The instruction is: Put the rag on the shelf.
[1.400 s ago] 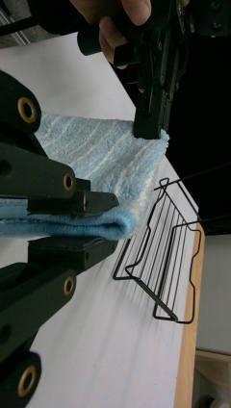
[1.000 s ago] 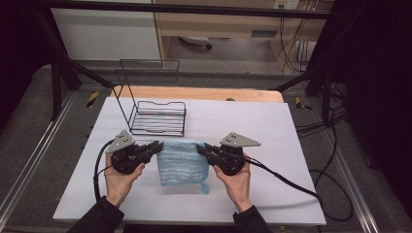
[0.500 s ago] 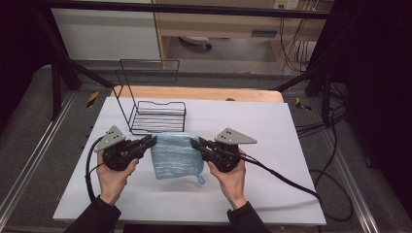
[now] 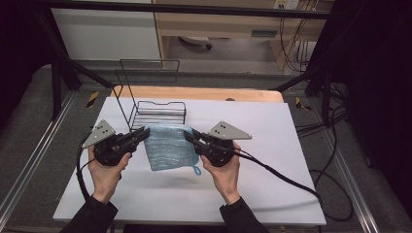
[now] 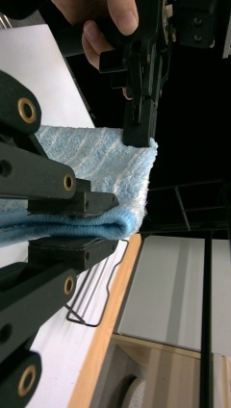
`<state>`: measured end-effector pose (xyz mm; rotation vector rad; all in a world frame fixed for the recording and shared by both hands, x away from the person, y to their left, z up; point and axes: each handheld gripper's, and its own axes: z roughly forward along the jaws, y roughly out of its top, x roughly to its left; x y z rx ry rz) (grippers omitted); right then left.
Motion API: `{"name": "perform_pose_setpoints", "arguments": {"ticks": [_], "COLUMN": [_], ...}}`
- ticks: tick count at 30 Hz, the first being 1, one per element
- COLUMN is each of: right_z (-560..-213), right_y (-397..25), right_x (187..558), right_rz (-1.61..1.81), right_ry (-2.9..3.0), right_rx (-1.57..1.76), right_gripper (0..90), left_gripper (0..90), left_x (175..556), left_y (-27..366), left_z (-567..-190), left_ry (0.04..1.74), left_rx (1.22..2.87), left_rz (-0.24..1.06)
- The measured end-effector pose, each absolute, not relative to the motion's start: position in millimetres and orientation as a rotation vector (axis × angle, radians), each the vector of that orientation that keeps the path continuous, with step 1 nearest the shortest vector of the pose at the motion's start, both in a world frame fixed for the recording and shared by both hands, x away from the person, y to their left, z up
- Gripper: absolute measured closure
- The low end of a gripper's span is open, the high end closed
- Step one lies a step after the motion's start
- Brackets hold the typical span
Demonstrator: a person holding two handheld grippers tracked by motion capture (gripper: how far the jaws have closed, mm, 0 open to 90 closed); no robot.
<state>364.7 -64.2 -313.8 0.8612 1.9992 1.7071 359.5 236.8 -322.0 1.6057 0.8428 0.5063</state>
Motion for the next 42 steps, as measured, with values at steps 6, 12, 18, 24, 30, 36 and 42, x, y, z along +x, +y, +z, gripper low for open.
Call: {"name": "perform_pose_setpoints", "arguments": {"ticks": [6,12,18,24,30,36,42], "right_z": [-303,-292,-281,-271,-262,-254,-242], "right_y": [-56,-49,-42,-37,-31,-27,-23], "right_x": [367,369,371,373,376,378,382], "right_rz": [1.716,1.716,1.724,1.726,1.734,1.744,1.757], "right_ry": [1.979,1.953,1.916,1.888,1.862,1.831,1.802], "right_rx": [0.831,0.8,0.771,0.741,0.725,0.711,0.696], "right_gripper": [80.7,80.7,80.7,80.8,80.7,80.7,80.7], "left_gripper": [82.9,82.9,82.9,82.9,82.9,82.9,82.9], "left_x": [361,362,363,364,366,369,372], "left_y": [244,251,256,261,265,268,271], "left_z": [-314,-302,-290,-281,-271,-263,-254], "left_ry": [0.833,0.818,0.801,0.794,0.79,0.783,0.776], "left_rx": [1.576,1.544,1.513,1.476,1.442,1.416,1.382], "left_rz": [0.534,0.568,0.601,0.621,0.633,0.647,0.658]}}
